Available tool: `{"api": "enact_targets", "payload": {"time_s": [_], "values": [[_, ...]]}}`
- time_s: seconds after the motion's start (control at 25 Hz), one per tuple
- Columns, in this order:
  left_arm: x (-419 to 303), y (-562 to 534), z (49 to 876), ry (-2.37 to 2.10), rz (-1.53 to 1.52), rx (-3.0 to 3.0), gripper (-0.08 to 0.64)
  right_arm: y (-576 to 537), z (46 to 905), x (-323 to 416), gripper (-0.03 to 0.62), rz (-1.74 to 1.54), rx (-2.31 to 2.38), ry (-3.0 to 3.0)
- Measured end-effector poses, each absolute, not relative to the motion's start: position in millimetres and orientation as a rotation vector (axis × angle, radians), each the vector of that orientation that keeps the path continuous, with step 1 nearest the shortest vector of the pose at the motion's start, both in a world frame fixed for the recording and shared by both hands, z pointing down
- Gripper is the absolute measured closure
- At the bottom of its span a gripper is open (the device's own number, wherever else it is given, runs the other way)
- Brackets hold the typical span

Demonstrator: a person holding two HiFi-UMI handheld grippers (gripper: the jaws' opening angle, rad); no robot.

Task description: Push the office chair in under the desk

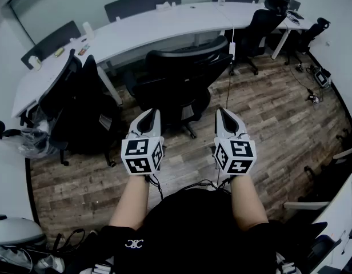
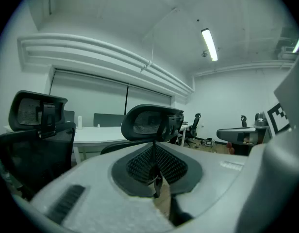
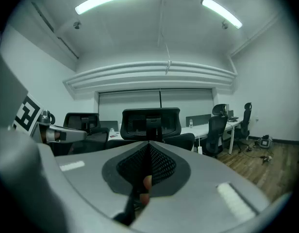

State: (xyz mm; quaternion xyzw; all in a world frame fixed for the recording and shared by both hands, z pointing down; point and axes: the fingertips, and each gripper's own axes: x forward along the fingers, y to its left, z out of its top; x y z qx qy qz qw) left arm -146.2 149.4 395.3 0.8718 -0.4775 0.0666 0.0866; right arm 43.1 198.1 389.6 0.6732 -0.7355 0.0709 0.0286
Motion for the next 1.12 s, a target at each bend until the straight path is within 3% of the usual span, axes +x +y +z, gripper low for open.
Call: {"api": "enact_targets", "payload": {"time_s": [1.12], "values": [[-173,140,431,-1.367,0.403,2.72,0.428,190,410,22,0.586,0.259,2.076,-2.189]]}}
